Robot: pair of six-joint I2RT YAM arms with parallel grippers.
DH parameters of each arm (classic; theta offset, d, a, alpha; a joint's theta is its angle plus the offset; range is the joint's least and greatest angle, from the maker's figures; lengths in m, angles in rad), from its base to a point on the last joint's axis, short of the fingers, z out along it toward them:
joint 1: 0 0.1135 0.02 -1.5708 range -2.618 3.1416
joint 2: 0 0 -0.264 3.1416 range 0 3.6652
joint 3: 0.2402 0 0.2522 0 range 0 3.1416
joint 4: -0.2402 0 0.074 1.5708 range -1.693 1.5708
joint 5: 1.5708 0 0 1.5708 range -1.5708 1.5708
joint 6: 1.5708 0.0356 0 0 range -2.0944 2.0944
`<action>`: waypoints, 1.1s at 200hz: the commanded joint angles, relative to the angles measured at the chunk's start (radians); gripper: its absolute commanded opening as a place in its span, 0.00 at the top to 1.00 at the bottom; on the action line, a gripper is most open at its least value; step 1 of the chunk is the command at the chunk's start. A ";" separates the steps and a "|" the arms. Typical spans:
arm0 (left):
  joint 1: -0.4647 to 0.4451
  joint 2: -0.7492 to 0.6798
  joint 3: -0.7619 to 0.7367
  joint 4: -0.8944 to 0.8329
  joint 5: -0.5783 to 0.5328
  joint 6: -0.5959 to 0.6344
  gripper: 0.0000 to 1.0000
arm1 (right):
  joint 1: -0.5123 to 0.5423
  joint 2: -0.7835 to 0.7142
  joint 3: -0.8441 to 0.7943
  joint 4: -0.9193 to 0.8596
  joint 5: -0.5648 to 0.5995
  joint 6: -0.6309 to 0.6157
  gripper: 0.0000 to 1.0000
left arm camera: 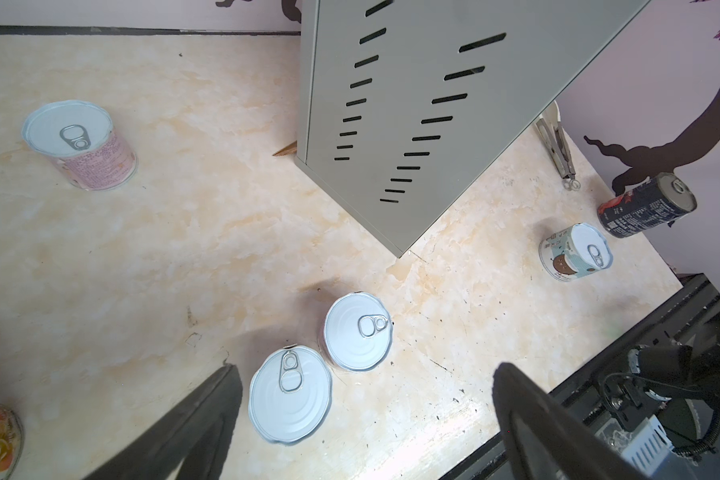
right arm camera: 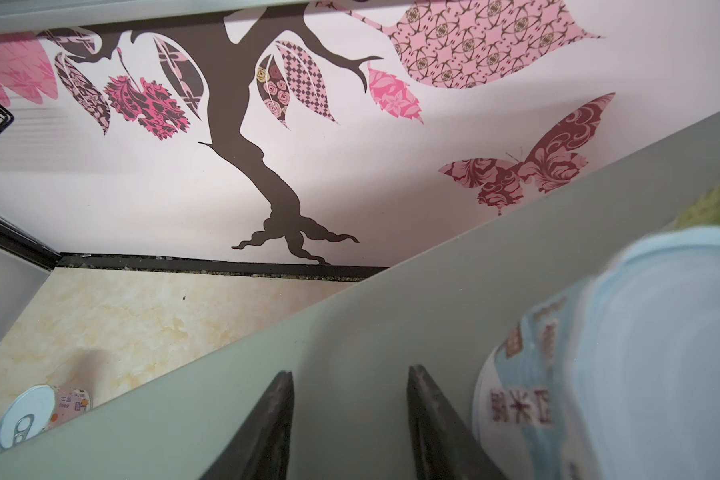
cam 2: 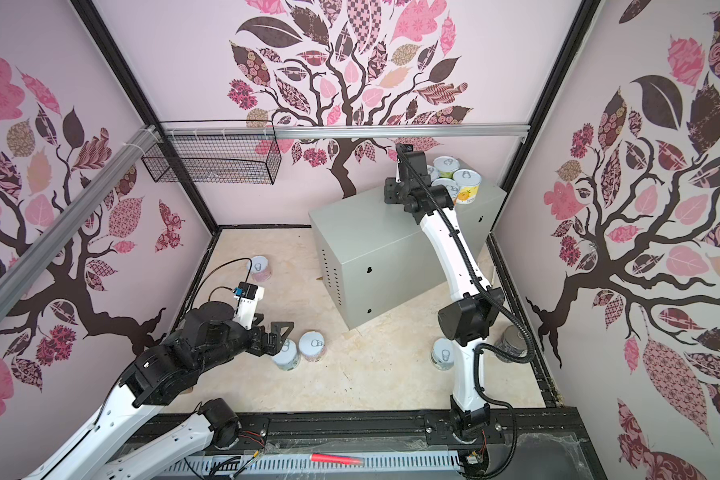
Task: Place and organize the canned foods onto the counter
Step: 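Open the right gripper and raise it off the orange-print can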
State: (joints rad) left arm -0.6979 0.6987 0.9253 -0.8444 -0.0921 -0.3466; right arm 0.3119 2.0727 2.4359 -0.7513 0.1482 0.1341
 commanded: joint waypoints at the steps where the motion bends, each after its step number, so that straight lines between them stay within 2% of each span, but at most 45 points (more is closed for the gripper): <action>1: 0.005 -0.002 -0.023 0.024 0.003 0.009 0.02 | -0.008 0.042 0.020 -0.059 -0.034 0.010 0.51; 95: 0.008 0.009 0.000 0.002 -0.028 0.003 0.02 | -0.003 -0.014 0.057 -0.070 -0.100 0.024 0.40; 117: 0.008 0.005 0.014 -0.012 -0.023 -0.002 0.02 | 0.008 -0.032 0.066 -0.080 -0.108 0.008 0.30; 144: 0.007 0.007 0.030 -0.035 -0.028 -0.019 0.02 | 0.023 -0.064 0.067 -0.088 -0.108 -0.008 0.24; 220: 0.007 -0.014 0.058 -0.119 -0.054 -0.081 0.02 | 0.060 -0.186 0.029 -0.095 -0.137 -0.006 0.21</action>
State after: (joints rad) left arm -0.6945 0.7021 0.9283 -0.9260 -0.1307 -0.3969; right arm 0.3573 1.9923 2.4596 -0.8307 0.0322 0.1299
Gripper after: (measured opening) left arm 0.981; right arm 0.791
